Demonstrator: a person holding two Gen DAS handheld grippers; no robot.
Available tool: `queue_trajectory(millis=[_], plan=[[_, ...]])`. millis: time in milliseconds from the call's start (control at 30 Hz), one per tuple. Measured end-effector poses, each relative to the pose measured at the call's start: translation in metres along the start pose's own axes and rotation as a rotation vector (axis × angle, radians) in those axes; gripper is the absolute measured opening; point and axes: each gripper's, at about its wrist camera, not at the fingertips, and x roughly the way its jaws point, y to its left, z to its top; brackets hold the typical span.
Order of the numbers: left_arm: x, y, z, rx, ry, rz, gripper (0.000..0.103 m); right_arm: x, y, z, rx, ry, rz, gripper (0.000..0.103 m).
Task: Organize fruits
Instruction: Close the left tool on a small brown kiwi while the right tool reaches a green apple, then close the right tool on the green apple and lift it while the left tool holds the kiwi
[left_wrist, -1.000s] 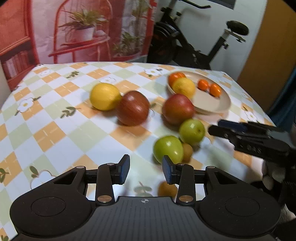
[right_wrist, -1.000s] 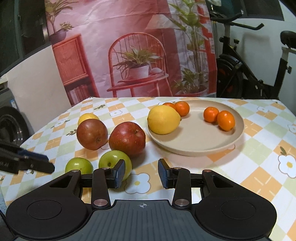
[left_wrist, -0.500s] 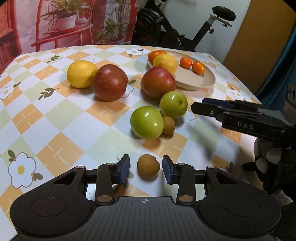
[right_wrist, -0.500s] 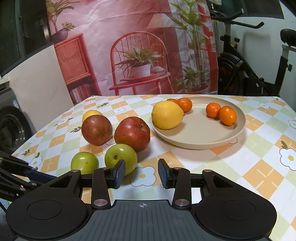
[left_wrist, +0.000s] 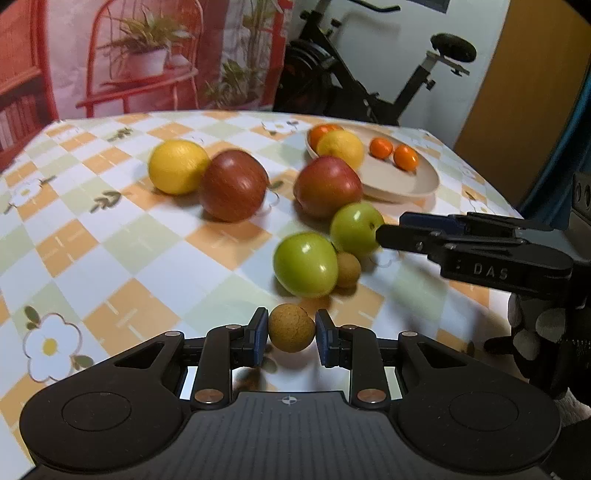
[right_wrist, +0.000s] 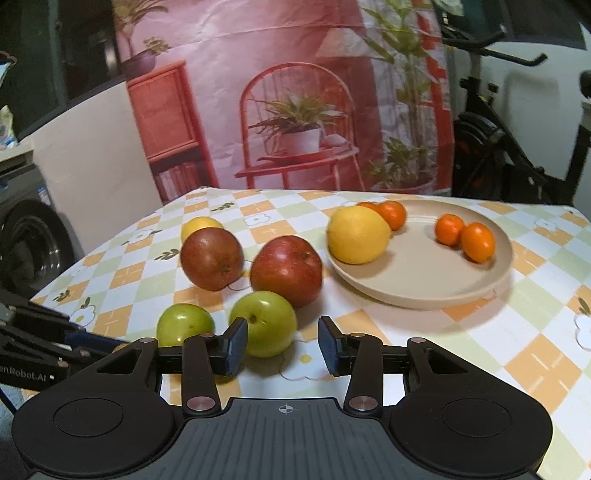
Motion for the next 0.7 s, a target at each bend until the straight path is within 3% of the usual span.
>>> queue_trajectory(millis=[267, 433, 700], plan=[[-0.007, 0.008, 0.004, -0.034, -0.039, 0.029, 0.029, 0.017, 0.01, 0.012, -0.049, 0.022, 0.034, 0.04], [-0.007, 0.009, 0.005, -0.043, -0.047, 0.03, 0.029, 0.027, 0.009, 0.014, -0.047, 0.051, 0.038, 0.047], [-0.008, 0.009, 0.005, -0.051, -0.058, 0.042, 0.029, 0.03, 0.001, 0.008, -0.005, 0.059, 0.062, 0.045]])
